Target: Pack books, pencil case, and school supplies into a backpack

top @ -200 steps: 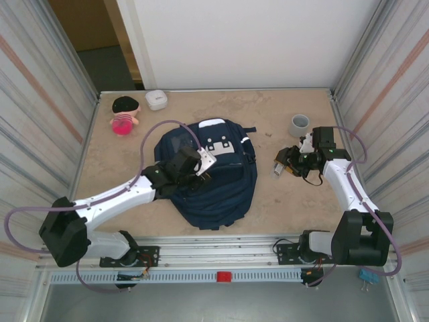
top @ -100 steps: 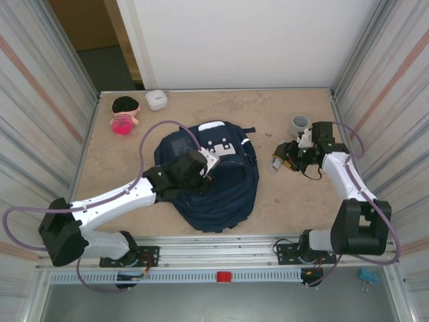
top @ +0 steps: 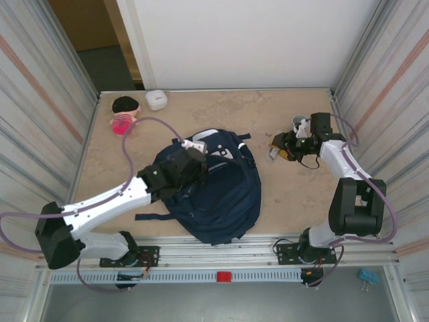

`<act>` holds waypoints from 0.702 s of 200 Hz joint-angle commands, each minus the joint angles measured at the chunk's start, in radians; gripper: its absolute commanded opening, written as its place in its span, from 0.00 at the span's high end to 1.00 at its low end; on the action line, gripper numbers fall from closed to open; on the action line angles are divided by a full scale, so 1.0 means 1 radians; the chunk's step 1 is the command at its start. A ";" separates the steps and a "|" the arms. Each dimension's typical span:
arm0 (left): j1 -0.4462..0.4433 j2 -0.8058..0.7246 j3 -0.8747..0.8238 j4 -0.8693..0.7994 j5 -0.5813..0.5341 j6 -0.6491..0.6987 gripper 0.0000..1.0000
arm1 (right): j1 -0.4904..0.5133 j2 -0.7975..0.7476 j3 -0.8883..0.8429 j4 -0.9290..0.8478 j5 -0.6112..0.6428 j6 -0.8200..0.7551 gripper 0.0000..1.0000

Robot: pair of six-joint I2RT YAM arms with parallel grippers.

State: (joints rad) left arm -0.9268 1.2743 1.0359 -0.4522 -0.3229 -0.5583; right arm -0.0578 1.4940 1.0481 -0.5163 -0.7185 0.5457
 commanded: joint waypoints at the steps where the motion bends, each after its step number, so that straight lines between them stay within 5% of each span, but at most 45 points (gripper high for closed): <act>1: 0.053 0.086 0.144 0.118 -0.108 -0.013 1.00 | -0.025 -0.052 0.024 -0.019 -0.036 -0.014 0.59; 24: 0.058 0.194 0.246 0.121 -0.121 -0.009 1.00 | -0.054 -0.070 0.024 -0.047 -0.048 -0.024 0.59; 76: 0.045 0.301 0.255 0.146 -0.066 -0.232 1.00 | -0.042 -0.148 -0.011 -0.072 -0.063 0.028 0.59; 140: 0.063 0.275 0.219 0.174 -0.013 -0.233 1.00 | 0.095 -0.313 -0.132 0.039 -0.019 0.242 0.59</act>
State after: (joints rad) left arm -0.8761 1.5917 1.2560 -0.3447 -0.3534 -0.7467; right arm -0.0208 1.2350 0.9550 -0.5468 -0.7486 0.6525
